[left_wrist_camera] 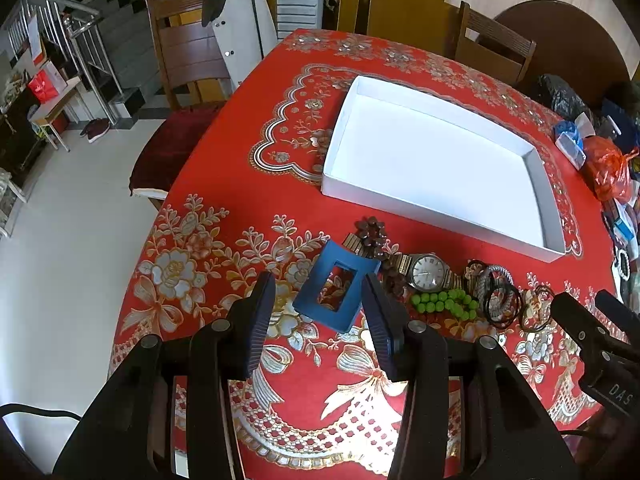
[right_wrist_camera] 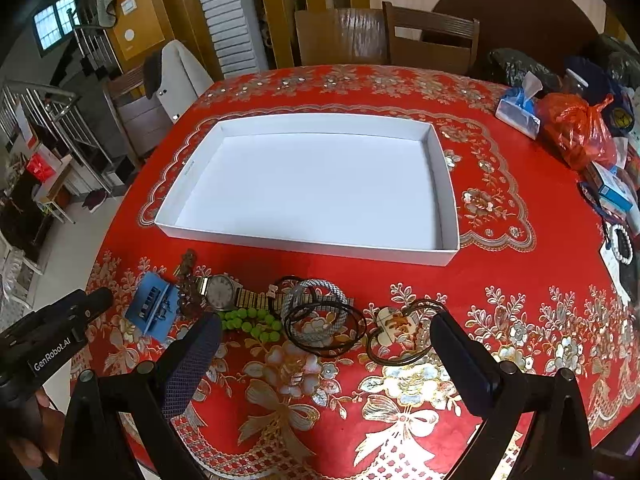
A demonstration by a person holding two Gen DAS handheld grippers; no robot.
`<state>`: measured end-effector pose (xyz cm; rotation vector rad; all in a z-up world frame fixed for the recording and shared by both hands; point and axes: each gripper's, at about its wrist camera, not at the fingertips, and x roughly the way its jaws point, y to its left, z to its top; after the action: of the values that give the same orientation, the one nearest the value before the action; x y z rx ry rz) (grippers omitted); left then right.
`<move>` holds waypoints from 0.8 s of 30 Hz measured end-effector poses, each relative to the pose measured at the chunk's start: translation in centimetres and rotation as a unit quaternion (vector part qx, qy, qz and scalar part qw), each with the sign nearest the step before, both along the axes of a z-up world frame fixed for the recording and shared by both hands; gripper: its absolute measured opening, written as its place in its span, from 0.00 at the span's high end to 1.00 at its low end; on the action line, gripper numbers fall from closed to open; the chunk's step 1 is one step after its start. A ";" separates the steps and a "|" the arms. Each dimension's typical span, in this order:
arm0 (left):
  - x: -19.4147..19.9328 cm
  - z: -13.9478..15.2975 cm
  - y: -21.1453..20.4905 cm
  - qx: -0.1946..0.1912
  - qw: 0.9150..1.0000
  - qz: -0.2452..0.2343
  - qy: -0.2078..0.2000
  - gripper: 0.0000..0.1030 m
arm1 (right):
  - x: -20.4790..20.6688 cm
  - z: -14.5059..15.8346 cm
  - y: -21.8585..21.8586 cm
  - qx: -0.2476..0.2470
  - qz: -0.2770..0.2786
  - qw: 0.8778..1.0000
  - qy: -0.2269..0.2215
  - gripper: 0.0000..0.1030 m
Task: Organize jewelry
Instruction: 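Lower the open left tool around the blue claw clip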
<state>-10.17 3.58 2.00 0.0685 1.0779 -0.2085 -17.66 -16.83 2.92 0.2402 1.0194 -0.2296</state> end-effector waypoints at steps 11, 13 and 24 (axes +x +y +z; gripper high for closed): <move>0.0 -0.4 -0.1 0.005 1.000 0.003 0.009 0.57 | -0.2 -0.4 0.0 0.010 0.011 1.000 0.002 0.00; 0.0 -0.6 -0.1 0.005 1.000 0.004 0.011 0.57 | -0.1 -0.4 0.1 0.008 0.014 1.000 0.004 0.00; 0.5 -1.1 0.8 -0.006 0.999 0.009 0.032 0.57 | 0.0 -1.1 0.3 0.012 0.025 1.000 0.011 0.00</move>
<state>-9.69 4.35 0.90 0.0410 1.1406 -0.2017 -17.62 -16.50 1.87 0.2343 1.0496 -0.1749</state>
